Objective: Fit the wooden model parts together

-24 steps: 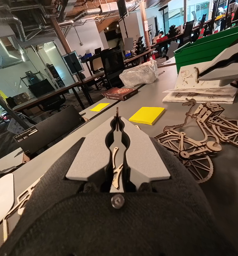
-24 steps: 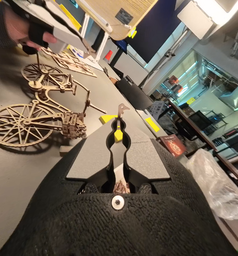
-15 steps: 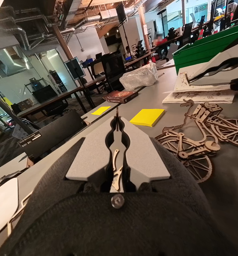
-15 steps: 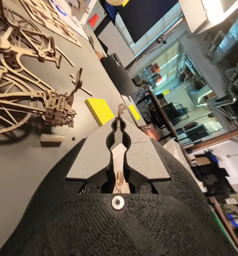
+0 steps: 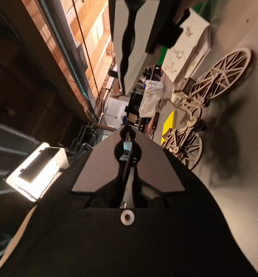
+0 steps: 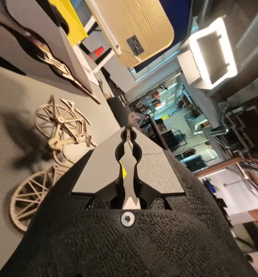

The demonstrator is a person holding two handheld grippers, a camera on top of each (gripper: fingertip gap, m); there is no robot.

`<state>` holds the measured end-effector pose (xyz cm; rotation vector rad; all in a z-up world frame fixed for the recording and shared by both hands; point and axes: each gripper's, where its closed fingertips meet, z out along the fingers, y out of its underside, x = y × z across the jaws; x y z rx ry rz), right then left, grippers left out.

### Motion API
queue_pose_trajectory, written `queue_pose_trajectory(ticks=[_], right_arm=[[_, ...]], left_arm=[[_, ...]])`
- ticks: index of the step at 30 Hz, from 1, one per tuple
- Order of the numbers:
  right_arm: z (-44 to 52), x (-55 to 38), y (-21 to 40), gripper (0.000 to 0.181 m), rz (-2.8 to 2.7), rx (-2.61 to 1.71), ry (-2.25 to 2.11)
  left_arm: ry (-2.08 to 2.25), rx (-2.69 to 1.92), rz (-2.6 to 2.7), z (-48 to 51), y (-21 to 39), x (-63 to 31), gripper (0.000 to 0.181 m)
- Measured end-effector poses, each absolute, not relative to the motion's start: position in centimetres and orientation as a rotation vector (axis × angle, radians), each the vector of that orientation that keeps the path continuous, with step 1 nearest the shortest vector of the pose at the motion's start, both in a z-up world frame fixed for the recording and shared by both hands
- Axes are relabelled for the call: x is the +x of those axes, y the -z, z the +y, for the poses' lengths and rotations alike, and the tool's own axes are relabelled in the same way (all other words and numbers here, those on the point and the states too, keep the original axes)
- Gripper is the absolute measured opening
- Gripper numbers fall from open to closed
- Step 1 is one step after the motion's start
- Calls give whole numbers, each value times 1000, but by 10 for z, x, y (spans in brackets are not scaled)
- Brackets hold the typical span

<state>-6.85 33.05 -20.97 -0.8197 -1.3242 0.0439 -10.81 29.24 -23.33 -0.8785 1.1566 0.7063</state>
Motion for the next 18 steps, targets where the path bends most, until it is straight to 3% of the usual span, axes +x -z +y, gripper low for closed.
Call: queue_pose_trajectory(ticks=[18], right_arm=[[311, -97, 225, 0, -1347, -1014, -236]], left_arm=[[-603, -926, 1091, 289, 232, -109, 0]])
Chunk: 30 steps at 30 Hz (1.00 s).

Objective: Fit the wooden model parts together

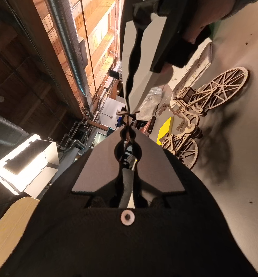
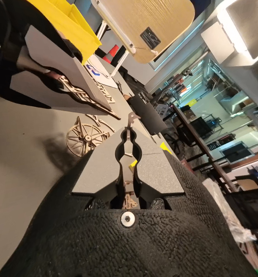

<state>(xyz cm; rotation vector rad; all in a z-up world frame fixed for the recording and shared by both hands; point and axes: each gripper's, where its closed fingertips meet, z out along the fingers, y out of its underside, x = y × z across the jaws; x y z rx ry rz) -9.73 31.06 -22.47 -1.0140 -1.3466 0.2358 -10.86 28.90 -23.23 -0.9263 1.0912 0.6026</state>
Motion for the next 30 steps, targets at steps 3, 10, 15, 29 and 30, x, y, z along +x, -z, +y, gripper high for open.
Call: queue_pose_trajectory(ticks=[3, 10, 15, 29, 30], right_arm=[[310, -102, 228, 0, -1341, -1046, -246], [306, -110, 230, 1, -1304, -1091, -317], [309, -109, 229, 0, -1272, -1113, -352], [310, -108, 227, 0, -1250, -1132, -391], [309, -109, 228, 0, -1253, -1132, -392]], left_arm=[[-595, -929, 1070, 289, 229, -110, 0], [-585, -954, 1041, 291, 227, -113, 0], [-569, -990, 1019, 293, 227, -115, 1], [-549, -1037, 1003, 298, 228, -120, 1], [-548, -1036, 1004, 298, 228, -119, 1]])
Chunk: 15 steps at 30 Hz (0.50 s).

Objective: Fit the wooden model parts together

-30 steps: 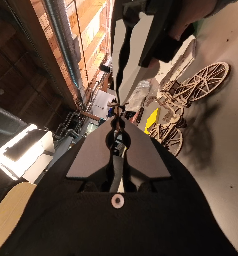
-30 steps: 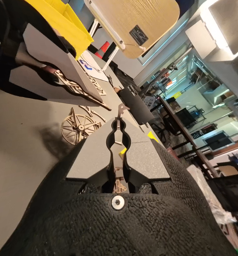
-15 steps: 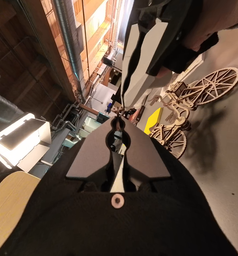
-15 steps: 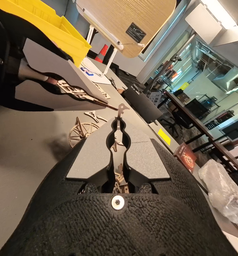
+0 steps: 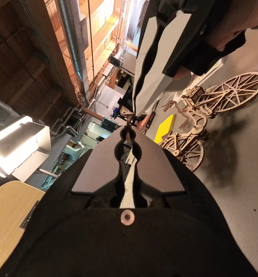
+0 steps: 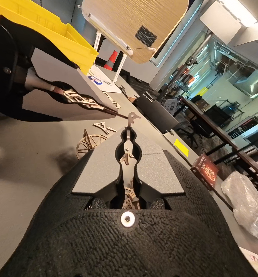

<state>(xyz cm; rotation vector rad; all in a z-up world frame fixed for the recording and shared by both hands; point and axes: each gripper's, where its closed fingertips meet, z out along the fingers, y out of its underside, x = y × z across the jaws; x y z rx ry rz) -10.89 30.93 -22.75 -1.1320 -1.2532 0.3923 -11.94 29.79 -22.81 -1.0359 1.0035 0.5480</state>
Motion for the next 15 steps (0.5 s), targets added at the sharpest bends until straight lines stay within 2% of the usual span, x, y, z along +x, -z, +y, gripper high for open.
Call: queue_pose_trajectory(ticks=[15], right_arm=[[307, -112, 232, 0, -1276, -1151, -448]], left_arm=[[-542, -1041, 1024, 298, 230, -118, 1]])
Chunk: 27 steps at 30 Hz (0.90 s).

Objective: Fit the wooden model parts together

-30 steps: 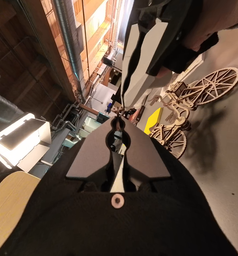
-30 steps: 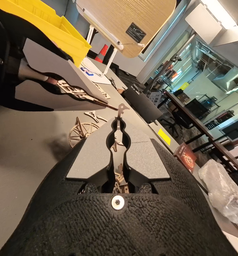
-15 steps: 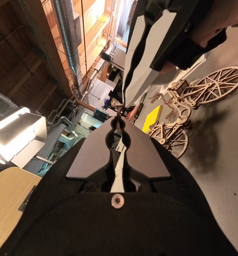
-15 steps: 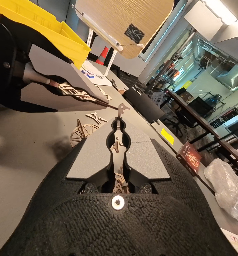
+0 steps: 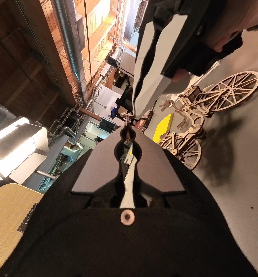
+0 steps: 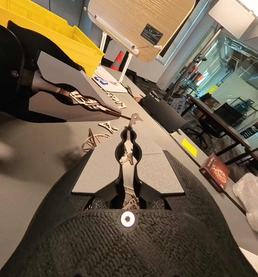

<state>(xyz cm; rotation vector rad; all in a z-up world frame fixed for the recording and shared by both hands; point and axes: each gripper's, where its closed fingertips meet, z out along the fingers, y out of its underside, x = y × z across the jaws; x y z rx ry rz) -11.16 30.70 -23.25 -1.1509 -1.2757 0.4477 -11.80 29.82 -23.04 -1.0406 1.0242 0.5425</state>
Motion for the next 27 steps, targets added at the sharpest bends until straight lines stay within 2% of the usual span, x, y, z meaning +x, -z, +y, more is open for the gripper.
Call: queue_pose_trajectory(ticks=[4, 11, 21, 27], right_arm=[[308, -111, 233, 0, -1278, -1145, -454], [311, -109, 232, 0, -1300, -1038, -147], [312, -110, 229, 0, -1295, -984, -6], [307, -109, 225, 0, -1289, -973, -116]], left_arm=[[-516, -1065, 1032, 299, 232, -119, 1], [-481, -1117, 1001, 301, 232, -119, 1], [-443, -1164, 965, 302, 233, -119, 1], [-310, -1160, 942, 299, 229, -117, 1]])
